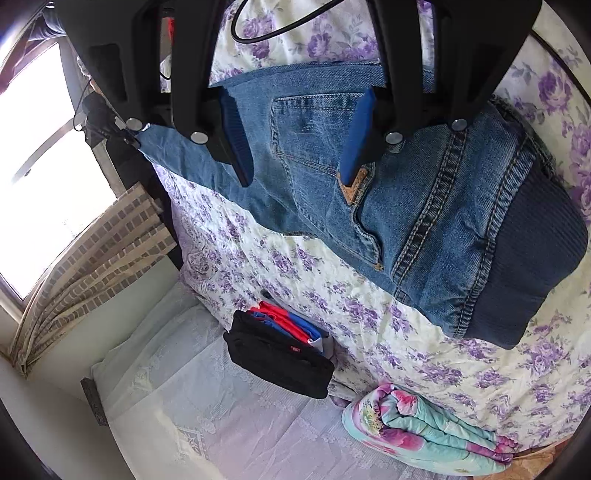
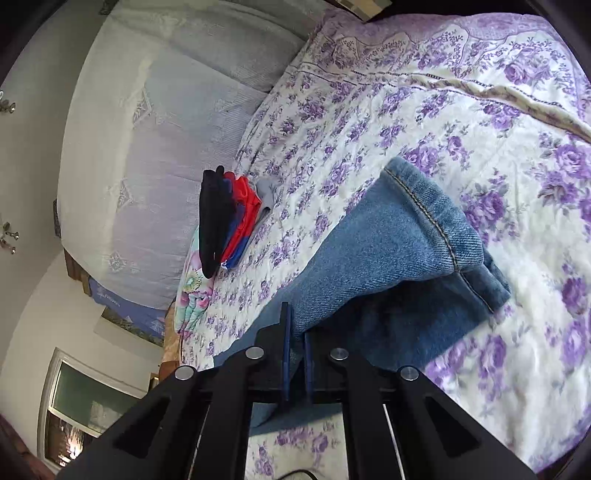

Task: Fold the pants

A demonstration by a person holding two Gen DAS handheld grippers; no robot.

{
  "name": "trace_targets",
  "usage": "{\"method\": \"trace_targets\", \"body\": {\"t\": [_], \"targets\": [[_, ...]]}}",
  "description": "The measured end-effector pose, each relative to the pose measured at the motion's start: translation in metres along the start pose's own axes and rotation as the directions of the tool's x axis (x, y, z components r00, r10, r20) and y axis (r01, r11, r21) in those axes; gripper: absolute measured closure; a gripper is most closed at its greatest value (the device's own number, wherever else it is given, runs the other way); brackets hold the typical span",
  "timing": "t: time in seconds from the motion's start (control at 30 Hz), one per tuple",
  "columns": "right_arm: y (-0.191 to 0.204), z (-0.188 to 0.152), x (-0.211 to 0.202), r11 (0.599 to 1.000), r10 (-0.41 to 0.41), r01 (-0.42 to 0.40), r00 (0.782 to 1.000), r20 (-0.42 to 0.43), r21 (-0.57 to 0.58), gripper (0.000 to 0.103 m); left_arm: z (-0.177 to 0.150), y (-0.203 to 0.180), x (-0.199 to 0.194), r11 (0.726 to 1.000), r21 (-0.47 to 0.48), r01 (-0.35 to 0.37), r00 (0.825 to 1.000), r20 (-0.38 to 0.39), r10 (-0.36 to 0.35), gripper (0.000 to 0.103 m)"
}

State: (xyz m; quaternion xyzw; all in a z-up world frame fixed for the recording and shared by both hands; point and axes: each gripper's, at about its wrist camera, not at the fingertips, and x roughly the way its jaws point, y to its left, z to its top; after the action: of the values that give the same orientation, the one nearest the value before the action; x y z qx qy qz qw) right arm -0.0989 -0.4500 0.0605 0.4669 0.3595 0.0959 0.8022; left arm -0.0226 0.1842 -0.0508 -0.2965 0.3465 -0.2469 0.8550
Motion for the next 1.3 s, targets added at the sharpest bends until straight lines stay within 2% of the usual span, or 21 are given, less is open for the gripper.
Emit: {"method": "trace_targets", "body": {"t": [0.07,0.13,0.27,0.3,0.33,0.37,0.4,0.47,0.5,0.53,0.57,0.63,0.77,0.87,0.93,1.0,1.03,1.07,1.13,1.2,1.3], "targets": [[-0.014,-0.011,-0.003,0.997,-0.073,0.073,0.997,-0.013,-0.010,0.097,0.000,0.000,0.002,1.000,0.008,-0.011,1.000,-0.013,0.011,0.055],[-0.041,-0.020,0.006,0.992,-0.103,0.108,0.993,-0.064,0.069,0.097,-0.001,0.000,0.003,1.000,0.015,-0.020,1.000,-0.020,0.020,0.055],[-0.053,-0.017,0.011,0.991,-0.067,0.075,0.995,-0.072,0.114,0.093,-0.002,-0.003,0.002,0.999,0.019,-0.044,0.999,-0.029,0.045,0.055],[-0.050,-0.013,0.005,0.992,-0.064,0.069,0.997,-0.043,0.108,0.088,-0.002,-0.006,0.001,0.998,0.031,-0.055,0.998,-0.026,0.056,0.055],[-0.047,-0.008,0.000,0.992,-0.069,0.070,0.998,-0.013,0.103,0.064,-0.003,-0.009,0.000,0.997,0.043,-0.064,0.998,-0.023,0.065,0.054],[-0.048,-0.004,-0.007,0.991,-0.081,0.078,0.997,0.021,0.105,0.053,-0.005,-0.012,-0.001,0.996,0.055,-0.070,0.997,-0.018,0.071,0.049],[-0.049,0.000,-0.012,0.989,-0.099,0.092,0.993,0.061,0.115,0.050,-0.006,-0.014,-0.002,0.995,0.065,-0.074,0.997,-0.014,0.075,0.043],[-0.056,0.007,-0.014,0.989,-0.091,0.080,0.993,0.079,0.127,0.057,-0.009,-0.020,-0.003,0.993,0.083,-0.078,0.997,-0.002,0.078,0.037],[-0.057,0.009,-0.013,0.989,-0.089,0.079,0.992,0.084,0.123,0.079,-0.010,-0.021,-0.004,0.993,0.090,-0.076,0.997,0.000,0.077,0.036],[-0.054,0.012,-0.014,0.992,-0.074,0.063,0.992,0.098,0.105,0.093,-0.011,-0.023,-0.004,0.993,0.094,-0.075,0.997,-0.001,0.075,0.036],[-0.045,0.014,-0.016,0.997,-0.057,0.052,0.992,0.111,0.054,0.093,-0.010,-0.024,-0.004,0.993,0.096,-0.075,0.997,0.000,0.075,0.036],[-0.031,0.021,-0.021,0.993,-0.091,0.101,0.986,0.136,-0.065,0.094,-0.010,-0.023,-0.003,0.991,0.100,-0.091,0.996,-0.001,0.092,0.036],[-0.071,0.023,-0.003,0.977,-0.210,0.211,0.977,0.044,-0.023,0.096,-0.011,-0.012,0.002,0.988,0.099,-0.119,0.992,-0.023,0.122,0.041],[-0.073,0.024,-0.015,0.985,-0.171,0.171,0.984,0.051,-0.012,0.089,-0.012,-0.013,0.000,0.987,0.091,-0.132,0.991,-0.022,0.134,0.041],[-0.071,0.023,-0.040,0.973,-0.232,0.232,0.963,0.134,0.018,0.068,-0.010,-0.017,-0.006,0.987,0.077,-0.138,0.990,-0.010,0.139,0.041],[-0.062,0.024,-0.067,0.955,-0.290,0.297,0.925,0.247,0.007,0.067,-0.010,-0.028,-0.009,0.987,0.106,-0.119,0.993,-0.003,0.120,0.040],[-0.053,0.023,-0.074,0.955,-0.279,0.295,0.919,0.279,-0.018,0.067,-0.011,-0.036,-0.008,0.986,0.125,-0.107,0.994,-0.006,0.108,0.040],[-0.042,0.021,-0.074,0.963,-0.237,0.264,0.929,0.283,-0.059,0.067,-0.011,-0.045,-0.005,0.985,0.149,-0.092,0.995,-0.015,0.095,0.040],[-0.015,0.014,-0.056,0.970,-0.154,0.190,0.963,0.220,-0.152,0.067,-0.013,-0.065,0.005,0.979,0.195,-0.050,0.997,-0.043,0.060,0.039],[0.014,0.003,-0.022,0.966,-0.072,0.095,0.992,0.103,-0.239,0.067,-0.019,-0.083,0.019,0.971,0.237,-0.004,0.996,-0.083,0.024,0.037],[0.051,-0.021,0.040,0.948,0.011,-0.042,0.995,-0.101,-0.315,0.064,-0.033,-0.099,0.046,0.958,0.285,0.022,0.988,-0.150,0.022,0.035]]}}
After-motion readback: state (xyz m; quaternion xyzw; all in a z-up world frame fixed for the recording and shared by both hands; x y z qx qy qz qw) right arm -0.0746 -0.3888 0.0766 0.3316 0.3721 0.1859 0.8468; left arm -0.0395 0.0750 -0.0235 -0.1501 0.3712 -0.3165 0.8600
